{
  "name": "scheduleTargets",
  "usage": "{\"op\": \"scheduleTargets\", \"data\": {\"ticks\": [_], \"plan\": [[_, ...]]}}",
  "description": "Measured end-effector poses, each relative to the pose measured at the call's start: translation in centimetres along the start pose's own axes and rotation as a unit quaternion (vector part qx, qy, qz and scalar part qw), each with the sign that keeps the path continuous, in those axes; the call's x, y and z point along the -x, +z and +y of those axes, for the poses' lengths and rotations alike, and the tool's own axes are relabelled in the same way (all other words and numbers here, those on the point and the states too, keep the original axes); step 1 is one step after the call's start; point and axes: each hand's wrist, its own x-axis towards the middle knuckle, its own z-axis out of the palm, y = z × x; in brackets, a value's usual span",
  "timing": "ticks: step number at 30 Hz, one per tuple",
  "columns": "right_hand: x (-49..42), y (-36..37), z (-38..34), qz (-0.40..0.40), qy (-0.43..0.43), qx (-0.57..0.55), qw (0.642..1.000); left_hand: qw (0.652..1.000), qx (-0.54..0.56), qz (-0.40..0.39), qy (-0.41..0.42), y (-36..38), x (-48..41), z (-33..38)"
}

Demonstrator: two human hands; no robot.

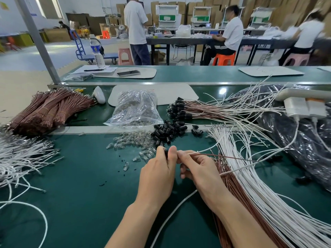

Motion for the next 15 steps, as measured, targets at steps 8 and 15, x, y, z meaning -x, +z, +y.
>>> {"op": "scheduleTargets", "data": {"ticks": [8,15], "plan": [[-0.20,0.06,-0.16,-0.008,-0.012,-0.041,0.999,0.990,0.139,-0.022,0.031,-0.39,-0.08,-0.11],[0.11,0.22,-0.19,-0.010,-0.026,0.034,0.999,0.994,0.107,0.000,-0.009,-0.44,-0.06,0.06]]}}
